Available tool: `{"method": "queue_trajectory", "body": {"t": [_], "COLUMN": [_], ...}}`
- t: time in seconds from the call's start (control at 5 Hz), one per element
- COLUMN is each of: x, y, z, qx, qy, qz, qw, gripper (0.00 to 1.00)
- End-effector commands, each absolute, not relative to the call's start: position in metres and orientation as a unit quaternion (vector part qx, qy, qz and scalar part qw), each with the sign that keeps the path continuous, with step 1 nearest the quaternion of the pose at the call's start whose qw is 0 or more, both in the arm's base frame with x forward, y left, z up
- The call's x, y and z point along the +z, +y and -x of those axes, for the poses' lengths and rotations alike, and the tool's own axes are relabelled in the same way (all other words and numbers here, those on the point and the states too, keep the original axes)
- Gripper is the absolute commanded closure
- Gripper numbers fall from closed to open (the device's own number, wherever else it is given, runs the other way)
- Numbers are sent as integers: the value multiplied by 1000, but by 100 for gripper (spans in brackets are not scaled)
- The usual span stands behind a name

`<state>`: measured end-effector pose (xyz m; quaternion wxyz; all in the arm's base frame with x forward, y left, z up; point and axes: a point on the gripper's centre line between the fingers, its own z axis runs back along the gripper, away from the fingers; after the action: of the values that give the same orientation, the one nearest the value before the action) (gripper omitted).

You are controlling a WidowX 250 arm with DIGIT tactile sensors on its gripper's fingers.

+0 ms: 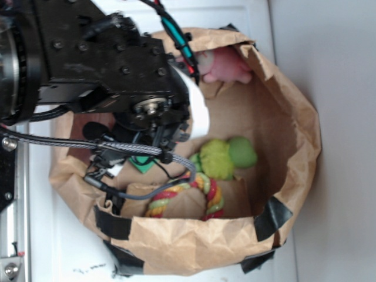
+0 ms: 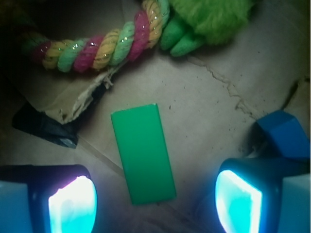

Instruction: Grab the green block.

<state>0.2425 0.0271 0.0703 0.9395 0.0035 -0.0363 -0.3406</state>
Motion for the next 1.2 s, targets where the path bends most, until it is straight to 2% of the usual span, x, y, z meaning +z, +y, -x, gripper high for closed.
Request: {"method": "queue_trajectory", "body": {"t": [0.0, 1.0], "x": [81, 83], "y": [11, 15], "z": [-239, -241], "qx": [-369, -352], "qy": [-58, -66], "qz": [-3, -12], "qw": [928, 934], "gripper": [0, 0]}}
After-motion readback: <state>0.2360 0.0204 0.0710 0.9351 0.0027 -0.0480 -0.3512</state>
